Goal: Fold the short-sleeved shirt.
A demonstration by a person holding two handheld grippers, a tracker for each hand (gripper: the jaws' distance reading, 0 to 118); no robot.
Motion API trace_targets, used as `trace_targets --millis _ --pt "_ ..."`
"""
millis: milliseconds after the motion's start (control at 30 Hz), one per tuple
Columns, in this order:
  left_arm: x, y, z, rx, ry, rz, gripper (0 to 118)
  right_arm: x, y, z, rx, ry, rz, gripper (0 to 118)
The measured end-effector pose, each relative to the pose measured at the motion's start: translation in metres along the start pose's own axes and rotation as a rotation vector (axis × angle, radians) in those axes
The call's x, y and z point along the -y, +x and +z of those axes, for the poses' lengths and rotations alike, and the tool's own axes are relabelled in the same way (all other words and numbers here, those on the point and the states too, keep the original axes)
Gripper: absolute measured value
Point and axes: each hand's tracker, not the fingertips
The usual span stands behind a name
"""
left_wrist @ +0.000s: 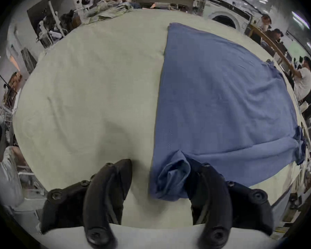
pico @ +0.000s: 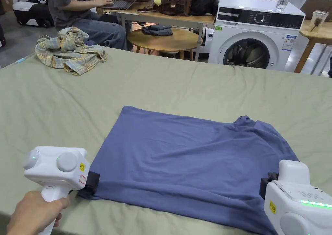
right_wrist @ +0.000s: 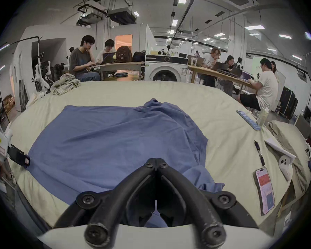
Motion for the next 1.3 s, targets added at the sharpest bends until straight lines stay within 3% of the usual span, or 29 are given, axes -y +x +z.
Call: trace_targets --millis 100,200,233,367,400,433,467,500,667,833,1033,1100,1167,1300 --pt "0.003 0.011 0.003 -0.032 0.025 -0.072 51 -0.001 0.003 0.000 0.002 -0.014 0.001 0" --pt "0.006 0.018 0.004 -0.013 0.035 -0.092 8 -0.002 0.008 0.001 0.003 -0.040 0.002 0" --pt "0.006 0.018 0.004 0.001 0.037 -0.096 1 -0.003 0.009 0.001 0.010 -0.054 0.002 0" --pt "0.013 0.021 0.007 -0.014 0.051 -0.119 1 -0.007 0.027 0.003 0.029 -0.148 -0.007 2" --pt "0.014 0.019 0.008 -0.010 0.054 -0.118 1 -0.007 0.034 0.004 0.032 -0.166 -0.011 13" --pt "0.012 0.017 0.006 -0.007 0.058 -0.117 1 -0.007 0.040 0.003 0.037 -0.210 -0.009 35" --pt "0.013 0.016 0.007 -0.002 0.059 -0.113 1 -0.006 0.046 0.002 0.048 -0.245 -0.008 47" --pt "0.014 0.017 0.007 -0.001 0.061 -0.113 1 -0.004 0.052 0.001 0.053 -0.286 -0.003 49" --pt "0.019 0.022 0.013 -0.005 0.070 -0.121 1 0.015 0.074 0.001 0.090 -0.373 -0.038 50" --pt "0.021 0.026 0.017 -0.013 0.075 -0.127 1 0.039 0.083 -0.012 0.058 -0.494 -0.080 49" --pt "0.021 0.022 0.016 -0.009 0.083 -0.125 1 0.050 0.073 -0.028 0.055 -0.520 -0.049 36" --pt "0.020 0.025 0.018 -0.005 0.087 -0.120 1 0.048 0.072 -0.027 -0.001 -0.503 -0.070 8" --pt "0.021 0.024 0.020 -0.002 0.094 -0.118 1 0.047 0.068 -0.026 0.021 -0.513 0.010 7" --pt "0.021 0.020 0.034 0.016 0.132 -0.098 1 0.035 0.075 -0.011 0.018 -0.451 -0.032 6"
